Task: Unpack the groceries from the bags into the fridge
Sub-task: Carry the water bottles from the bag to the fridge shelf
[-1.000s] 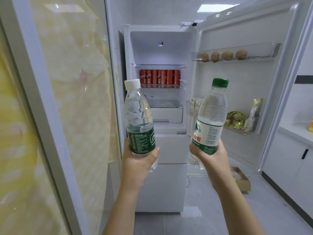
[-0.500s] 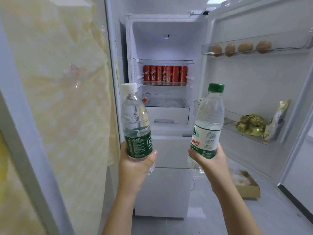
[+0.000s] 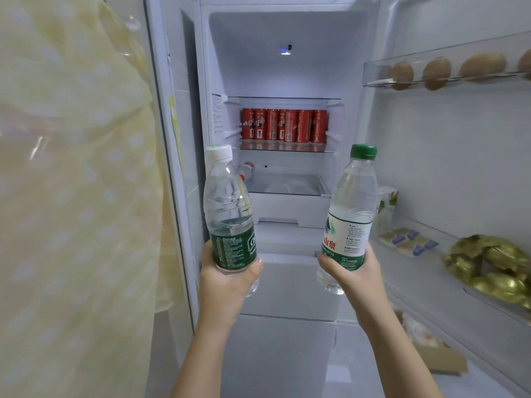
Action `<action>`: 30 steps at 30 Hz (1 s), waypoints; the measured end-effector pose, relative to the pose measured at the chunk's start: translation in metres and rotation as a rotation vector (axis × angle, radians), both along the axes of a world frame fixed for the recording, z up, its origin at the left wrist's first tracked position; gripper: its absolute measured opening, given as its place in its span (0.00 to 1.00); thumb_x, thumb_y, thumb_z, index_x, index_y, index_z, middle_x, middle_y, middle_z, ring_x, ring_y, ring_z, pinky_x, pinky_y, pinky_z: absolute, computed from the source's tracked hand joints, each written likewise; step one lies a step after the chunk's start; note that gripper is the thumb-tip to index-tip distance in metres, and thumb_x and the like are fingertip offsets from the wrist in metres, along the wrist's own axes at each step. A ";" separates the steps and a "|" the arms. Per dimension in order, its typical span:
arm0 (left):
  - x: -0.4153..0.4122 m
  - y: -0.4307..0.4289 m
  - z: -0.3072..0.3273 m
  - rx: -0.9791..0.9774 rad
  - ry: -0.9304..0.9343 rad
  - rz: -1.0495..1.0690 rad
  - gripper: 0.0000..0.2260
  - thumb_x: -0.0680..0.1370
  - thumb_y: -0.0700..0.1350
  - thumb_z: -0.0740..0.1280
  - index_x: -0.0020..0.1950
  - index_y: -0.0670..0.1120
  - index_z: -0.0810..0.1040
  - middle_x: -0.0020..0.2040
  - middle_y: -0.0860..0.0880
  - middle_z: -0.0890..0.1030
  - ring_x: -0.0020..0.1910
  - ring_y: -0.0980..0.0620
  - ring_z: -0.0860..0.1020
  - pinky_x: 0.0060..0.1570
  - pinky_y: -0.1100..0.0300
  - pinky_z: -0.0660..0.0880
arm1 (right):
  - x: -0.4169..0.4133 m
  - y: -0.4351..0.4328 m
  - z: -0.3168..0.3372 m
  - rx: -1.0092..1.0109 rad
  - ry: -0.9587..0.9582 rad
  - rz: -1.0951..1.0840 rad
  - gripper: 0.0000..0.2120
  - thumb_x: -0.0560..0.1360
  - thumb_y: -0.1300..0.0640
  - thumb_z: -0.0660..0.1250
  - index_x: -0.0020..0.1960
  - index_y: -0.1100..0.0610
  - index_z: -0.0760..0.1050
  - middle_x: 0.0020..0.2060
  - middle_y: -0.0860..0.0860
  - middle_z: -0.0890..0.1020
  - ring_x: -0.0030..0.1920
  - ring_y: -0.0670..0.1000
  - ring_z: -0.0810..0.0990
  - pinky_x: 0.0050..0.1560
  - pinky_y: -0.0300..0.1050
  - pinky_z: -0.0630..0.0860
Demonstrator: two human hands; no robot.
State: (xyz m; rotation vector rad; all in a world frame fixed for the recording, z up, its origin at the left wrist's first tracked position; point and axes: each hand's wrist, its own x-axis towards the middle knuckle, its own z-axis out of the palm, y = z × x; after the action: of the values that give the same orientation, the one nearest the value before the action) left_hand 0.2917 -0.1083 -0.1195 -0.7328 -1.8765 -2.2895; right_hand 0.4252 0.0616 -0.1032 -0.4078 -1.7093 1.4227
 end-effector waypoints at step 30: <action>-0.298 0.183 -0.032 -0.154 -0.062 -0.188 0.28 0.56 0.59 0.78 0.53 0.66 0.72 0.47 0.59 0.83 0.45 0.57 0.83 0.43 0.56 0.81 | -0.293 0.165 -0.042 -0.099 -0.042 -0.146 0.24 0.67 0.62 0.79 0.55 0.44 0.73 0.46 0.40 0.84 0.45 0.42 0.83 0.37 0.33 0.78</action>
State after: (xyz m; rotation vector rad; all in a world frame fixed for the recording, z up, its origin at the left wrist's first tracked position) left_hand -0.0059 0.0750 -0.1511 -0.9027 -2.1150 -2.3191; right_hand 0.1324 0.2264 -0.1449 -0.6084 -1.6114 1.4039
